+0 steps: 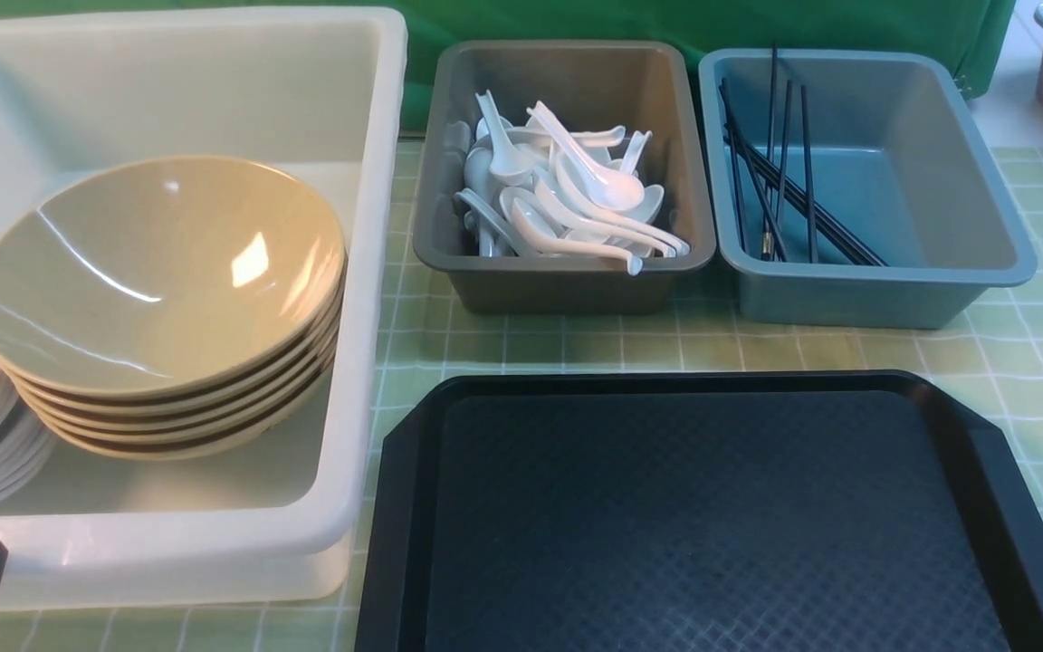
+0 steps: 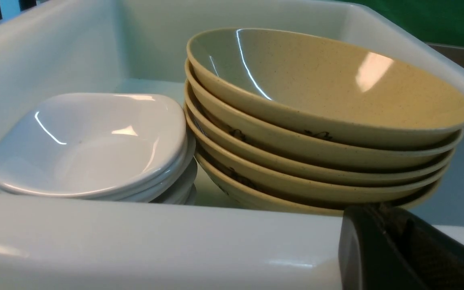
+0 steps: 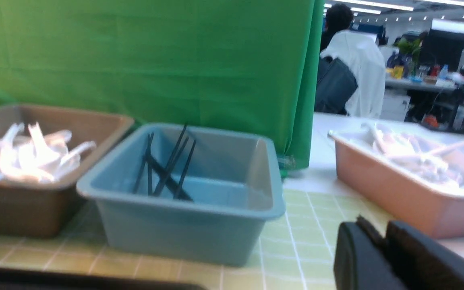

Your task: On green table put chopsticks spoon bowls plates into blue grey white boxes.

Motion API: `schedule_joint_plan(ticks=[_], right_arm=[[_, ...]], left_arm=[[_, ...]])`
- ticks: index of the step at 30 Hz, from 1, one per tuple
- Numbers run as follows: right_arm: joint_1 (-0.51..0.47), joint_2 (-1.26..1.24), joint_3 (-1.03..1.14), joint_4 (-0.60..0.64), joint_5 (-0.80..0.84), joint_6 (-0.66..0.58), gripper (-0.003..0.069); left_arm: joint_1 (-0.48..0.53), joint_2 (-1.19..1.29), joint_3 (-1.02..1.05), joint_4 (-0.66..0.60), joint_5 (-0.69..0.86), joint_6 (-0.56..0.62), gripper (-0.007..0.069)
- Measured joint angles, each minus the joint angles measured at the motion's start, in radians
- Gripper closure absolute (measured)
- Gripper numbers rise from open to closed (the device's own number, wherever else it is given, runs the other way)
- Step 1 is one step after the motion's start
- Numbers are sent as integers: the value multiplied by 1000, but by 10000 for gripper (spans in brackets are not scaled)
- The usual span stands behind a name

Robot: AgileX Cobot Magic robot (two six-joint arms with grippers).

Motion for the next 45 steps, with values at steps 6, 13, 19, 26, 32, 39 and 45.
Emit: schedule_joint_plan(ticks=[6,13,19,26,32,39,45], right_arm=[[0,0,13,-1,182,-108,559],[0,0,-1,-120,392,17,558],[0,0,-3,-177,402,191,552],[1,0,-3,-181,402,205,549],[1,0,-4,-181,402,205,548],[1,0,-4,-182,402,205,539],[1,0,-4,-183,402,205,538]], left_arm=[[0,0,0,0,1,0,626],[0,0,0,0,1,0,626],[0,0,0,0,1,0,626],[0,0,0,0,1,0,626],[0,0,0,0,1,0,626],[0,0,0,0,1,0,626],[0,0,0,0,1,0,626]])
